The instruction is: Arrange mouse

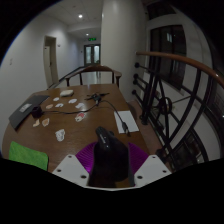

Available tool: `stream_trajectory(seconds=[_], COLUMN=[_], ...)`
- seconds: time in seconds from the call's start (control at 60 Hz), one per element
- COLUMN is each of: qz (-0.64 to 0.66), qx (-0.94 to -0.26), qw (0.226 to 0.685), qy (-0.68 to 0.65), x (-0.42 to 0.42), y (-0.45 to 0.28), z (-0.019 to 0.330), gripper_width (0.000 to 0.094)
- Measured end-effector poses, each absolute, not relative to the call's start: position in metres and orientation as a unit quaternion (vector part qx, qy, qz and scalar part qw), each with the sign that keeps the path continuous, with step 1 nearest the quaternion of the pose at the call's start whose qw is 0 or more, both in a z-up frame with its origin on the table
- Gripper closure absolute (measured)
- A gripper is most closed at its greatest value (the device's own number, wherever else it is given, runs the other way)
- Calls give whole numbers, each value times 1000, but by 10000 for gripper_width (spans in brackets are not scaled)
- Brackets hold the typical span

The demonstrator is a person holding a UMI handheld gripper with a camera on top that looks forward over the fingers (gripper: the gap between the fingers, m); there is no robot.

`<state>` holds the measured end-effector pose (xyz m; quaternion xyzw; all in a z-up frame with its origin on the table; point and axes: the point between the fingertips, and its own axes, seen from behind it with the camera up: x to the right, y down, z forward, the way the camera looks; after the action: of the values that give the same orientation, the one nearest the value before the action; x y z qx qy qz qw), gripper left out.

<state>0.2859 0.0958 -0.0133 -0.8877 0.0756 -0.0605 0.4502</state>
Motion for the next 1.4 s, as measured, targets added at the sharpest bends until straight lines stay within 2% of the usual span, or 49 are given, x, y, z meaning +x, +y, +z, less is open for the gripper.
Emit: stream_trajectory(seconds=[0.05, 0.1, 0.233, 0.367, 0.467, 0.55, 0.633, 0.733, 0.917, 1.0, 1.133, 1.217, 1.233, 1.267, 1.4], qz=[-65, -68, -31, -59, -31, -15, -15, -18, -35, -61, -56, -29, -24, -15, 4], qx=[-886, -874, -843, -815, -803, -812, -830, -852, -880, -871, -883, -890, -890, -888, -880], qw=[453, 472, 515, 571, 595, 583, 558, 522, 473, 487, 465, 450, 451, 454, 465], qy=[75, 91, 151, 83, 34, 8, -9, -12, -2, -18, -36, -63, -68, -78, -102], x=[287, 290, 268, 194, 105, 44, 3, -21, -20, -13, -14, -18, -18, -17, 13], y=[94, 90, 64, 35, 23, 13, 7, 3, -8, -5, -8, -21, -24, -32, -79], z=[-10, 5, 72, 151, 180, 161, 111, 56, -3, -2, -7, -2, 0, 7, 39], gripper_width=[493, 572, 574, 575, 577, 576, 576, 575, 564, 534, 365, 190, 124, 70, 85])
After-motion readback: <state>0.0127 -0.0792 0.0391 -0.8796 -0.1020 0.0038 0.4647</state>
